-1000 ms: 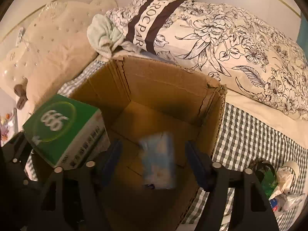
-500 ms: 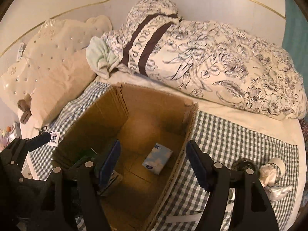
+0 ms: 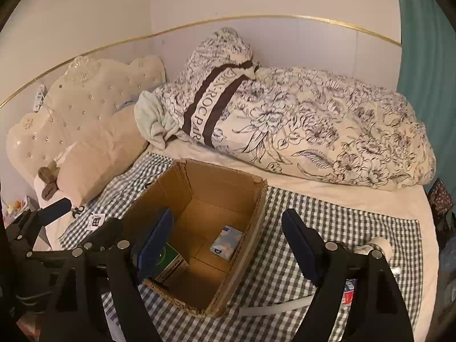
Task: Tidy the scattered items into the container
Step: 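Withdraw both open tools from the cardboard box toward the item pile, then grasp the white tube with the left tool while the right tool grasps the floral tissue bag, then lift the white tube and floral tissue bag and carry them toward the cardboard box, then lower the white tube and floral tissue bag into the cardboard box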
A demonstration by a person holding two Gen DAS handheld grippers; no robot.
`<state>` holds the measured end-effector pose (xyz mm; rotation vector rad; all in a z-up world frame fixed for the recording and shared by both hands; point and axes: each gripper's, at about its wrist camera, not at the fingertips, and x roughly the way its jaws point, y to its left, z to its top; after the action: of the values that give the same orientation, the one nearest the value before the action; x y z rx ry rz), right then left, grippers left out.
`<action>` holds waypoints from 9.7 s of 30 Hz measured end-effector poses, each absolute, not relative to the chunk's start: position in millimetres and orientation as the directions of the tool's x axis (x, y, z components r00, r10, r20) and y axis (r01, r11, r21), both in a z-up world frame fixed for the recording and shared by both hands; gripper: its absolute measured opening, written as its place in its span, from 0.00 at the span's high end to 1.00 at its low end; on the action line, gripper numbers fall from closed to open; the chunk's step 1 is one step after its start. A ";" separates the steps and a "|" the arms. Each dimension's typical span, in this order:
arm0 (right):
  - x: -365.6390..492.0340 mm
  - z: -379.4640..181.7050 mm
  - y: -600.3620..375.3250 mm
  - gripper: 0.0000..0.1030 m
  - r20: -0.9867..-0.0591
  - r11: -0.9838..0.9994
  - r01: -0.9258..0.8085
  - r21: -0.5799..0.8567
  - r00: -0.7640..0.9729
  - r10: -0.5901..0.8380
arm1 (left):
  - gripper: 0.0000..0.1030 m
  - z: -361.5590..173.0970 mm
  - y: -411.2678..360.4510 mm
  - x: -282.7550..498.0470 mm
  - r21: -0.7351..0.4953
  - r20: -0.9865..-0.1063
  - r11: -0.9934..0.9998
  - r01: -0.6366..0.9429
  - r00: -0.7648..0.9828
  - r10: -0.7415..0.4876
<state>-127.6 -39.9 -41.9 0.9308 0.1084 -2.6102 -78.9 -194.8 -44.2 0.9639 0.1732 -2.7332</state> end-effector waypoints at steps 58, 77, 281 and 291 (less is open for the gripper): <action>-27.8 -7.3 177.6 0.00 -0.553 -0.993 0.114 0.036 -0.825 -0.115 | 0.00 -10.1 -2.0 -36.3 -0.016 -0.518 -1.000 0.016 -0.856 -0.005; -58.3 -45.7 240.8 0.00 -0.614 -0.998 0.015 0.059 -0.788 -0.048 | 0.00 -45.4 44.0 -75.6 0.035 -0.575 -0.998 -0.055 -0.818 0.026; -73.1 -26.7 -18.4 0.97 -0.525 -0.918 0.393 0.054 -0.771 -0.361 | 0.92 -22.7 -201.5 -52.9 -0.037 -0.578 -0.987 0.155 -0.809 -0.105; -102.4 -43.1 -43.0 0.97 -0.555 -0.902 0.428 0.052 -0.739 -0.383 | 0.92 -33.9 -215.8 -81.6 -0.069 -0.580 -0.988 0.138 -0.811 -0.073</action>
<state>-102.4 -43.0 -43.1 0.7988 0.1094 -2.5799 -81.6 -215.8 -33.9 0.9169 0.1645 -2.8835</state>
